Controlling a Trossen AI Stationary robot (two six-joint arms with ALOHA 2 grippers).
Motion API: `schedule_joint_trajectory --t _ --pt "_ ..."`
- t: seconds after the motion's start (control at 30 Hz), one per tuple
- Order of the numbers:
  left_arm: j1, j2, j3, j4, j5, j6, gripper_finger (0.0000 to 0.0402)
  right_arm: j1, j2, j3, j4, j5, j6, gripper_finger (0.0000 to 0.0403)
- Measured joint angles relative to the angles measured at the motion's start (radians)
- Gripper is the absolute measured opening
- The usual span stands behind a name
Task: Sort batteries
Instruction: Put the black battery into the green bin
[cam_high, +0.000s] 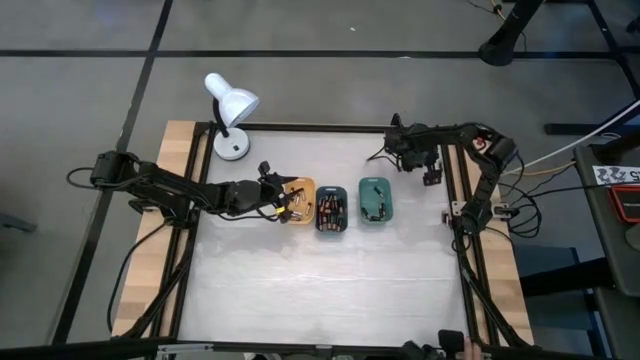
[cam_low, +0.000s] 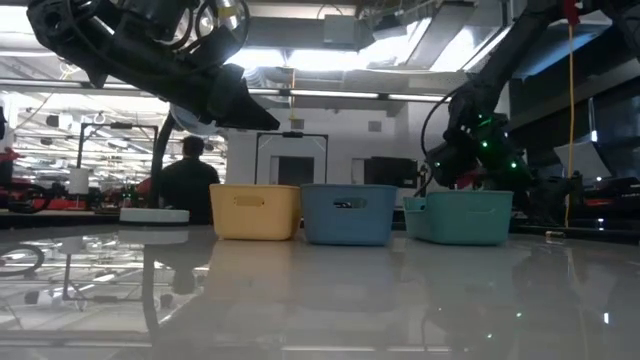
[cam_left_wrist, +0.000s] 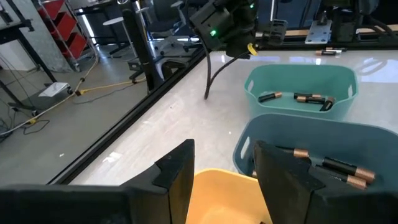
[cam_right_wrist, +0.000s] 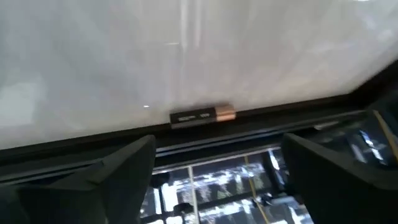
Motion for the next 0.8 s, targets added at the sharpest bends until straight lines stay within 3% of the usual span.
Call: schedule_joint_trajectory --t 0.33,0.8 --pt "0.0 0.0 0.0 0.001 0.0 -0.001 0.0156 -0.099 0.0 0.0 0.023 -0.031 -0.029 0.0351" --pt "0.0 0.0 0.0 0.001 0.0 -0.001 0.0156 -0.097 0.08 0.0 0.083 -0.001 -0.155 0.0351"
